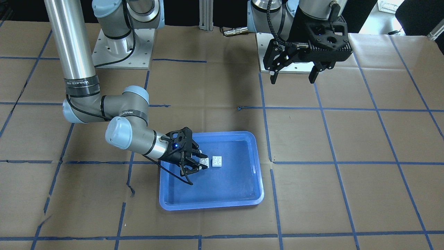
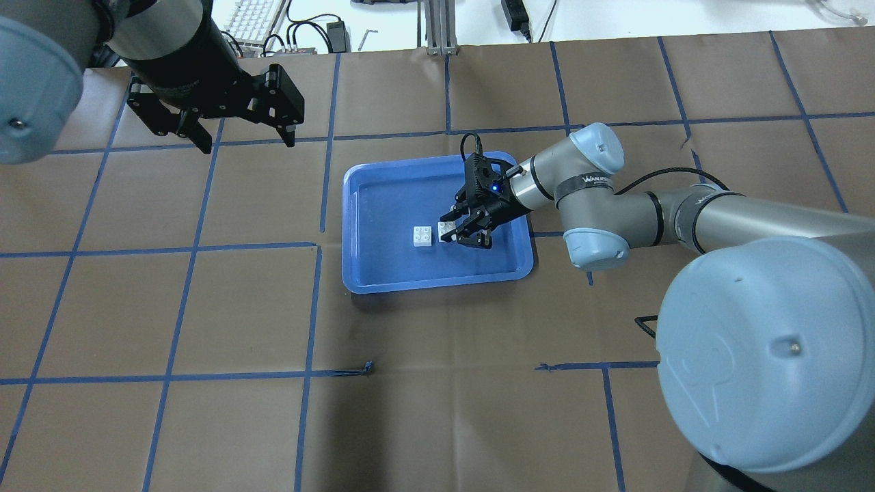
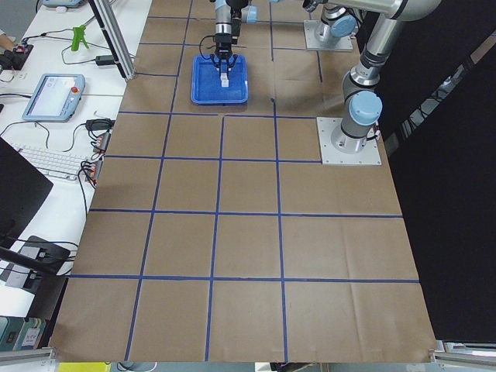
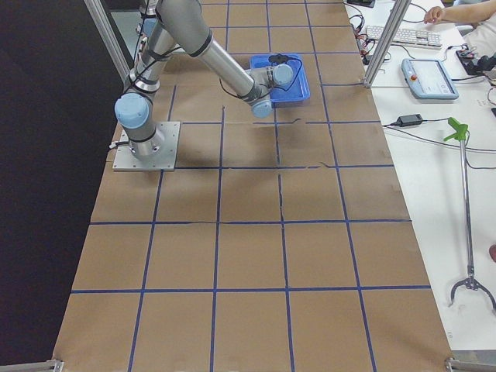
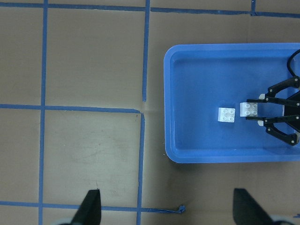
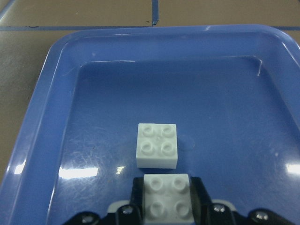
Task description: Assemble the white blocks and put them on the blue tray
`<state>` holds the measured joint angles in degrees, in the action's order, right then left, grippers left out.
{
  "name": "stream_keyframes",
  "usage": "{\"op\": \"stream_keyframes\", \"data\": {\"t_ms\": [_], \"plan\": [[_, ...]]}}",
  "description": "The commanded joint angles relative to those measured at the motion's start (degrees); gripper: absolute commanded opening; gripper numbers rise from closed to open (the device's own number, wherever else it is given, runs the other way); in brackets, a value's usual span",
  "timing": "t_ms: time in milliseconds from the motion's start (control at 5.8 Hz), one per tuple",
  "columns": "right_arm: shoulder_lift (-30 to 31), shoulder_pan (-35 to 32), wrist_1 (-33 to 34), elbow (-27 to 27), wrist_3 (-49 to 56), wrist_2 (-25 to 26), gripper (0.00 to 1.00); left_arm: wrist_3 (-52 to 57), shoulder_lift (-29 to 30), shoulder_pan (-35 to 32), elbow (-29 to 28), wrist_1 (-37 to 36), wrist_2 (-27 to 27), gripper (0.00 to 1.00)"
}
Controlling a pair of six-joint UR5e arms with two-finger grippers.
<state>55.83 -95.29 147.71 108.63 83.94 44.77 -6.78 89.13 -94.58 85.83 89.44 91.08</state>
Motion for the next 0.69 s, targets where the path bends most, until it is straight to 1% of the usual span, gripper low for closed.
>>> {"op": "stream_keyframes", "data": {"t_ms": [0,517], "plan": [[-0.02,-0.69,1.51,0.18,-2.88,-0.03,0.27,0.1,-0.01,0.01,0.13,0.04,-0.2,0.99],[0.07,-0.78,1.97,1.49,-3.35,-0.12,0.27,0.1,-0.09,-0.08,0.22,0.04,-0.2,0.99]]}}
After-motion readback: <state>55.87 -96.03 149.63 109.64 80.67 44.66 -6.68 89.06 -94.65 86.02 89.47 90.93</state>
